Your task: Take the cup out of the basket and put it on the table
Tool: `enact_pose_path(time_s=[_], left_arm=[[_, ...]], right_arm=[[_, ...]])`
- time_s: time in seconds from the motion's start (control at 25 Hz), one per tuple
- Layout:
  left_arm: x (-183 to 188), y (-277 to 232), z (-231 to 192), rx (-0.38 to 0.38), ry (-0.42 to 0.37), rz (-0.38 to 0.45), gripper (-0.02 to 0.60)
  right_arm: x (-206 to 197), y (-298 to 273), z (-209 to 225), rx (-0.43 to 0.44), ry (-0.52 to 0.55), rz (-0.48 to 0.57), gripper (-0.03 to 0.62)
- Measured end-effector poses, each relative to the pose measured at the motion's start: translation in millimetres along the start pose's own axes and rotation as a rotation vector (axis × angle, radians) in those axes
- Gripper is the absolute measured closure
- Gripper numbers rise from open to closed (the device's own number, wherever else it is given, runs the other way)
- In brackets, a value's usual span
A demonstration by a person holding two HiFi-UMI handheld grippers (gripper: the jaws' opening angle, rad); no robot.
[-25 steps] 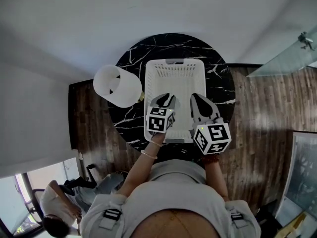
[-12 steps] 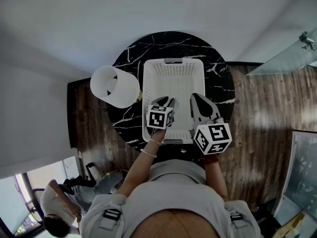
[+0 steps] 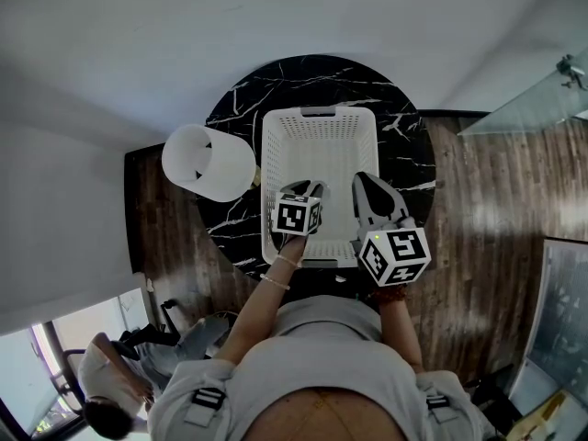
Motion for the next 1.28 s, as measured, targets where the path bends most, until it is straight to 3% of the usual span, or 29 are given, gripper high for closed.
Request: enact_pose_path(time_s=[0.52,0.72,1.08,1.28], left_arm=[[-2.0,-13.7,4.2,-0.049,-0.034,-0.081,0.486],[-0.5,-21.7,7.2,-0.071,-0.086,-0.134,0.486],[0.0,-25.4,8.1,-0.08,-0.103,-0.146,0.486],[-0.5,-23.3,9.8,-0.058,-0.153,-0.138,0.486]], right_arm=[[-0.7,-1.0,5.0,0.014,-0.036,0.007,0.582],[0.3,0.2,5.7,0.018,-0.052,0.019,0.582],[-1.6,2.4,2.8,0.026,-0.06,0.015,0.582],[-1.1,4.3,1.0,0.028,-0.053,0.014,0.582]])
Point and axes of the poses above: the fingertips, and each gripper's own axes: y backward along the fingers, z to its right, x out of its top, the point moved 6 cm from there along y, backward along the fingers, and after that the axes turned 11 degrees about x, right-handed, at the moved point
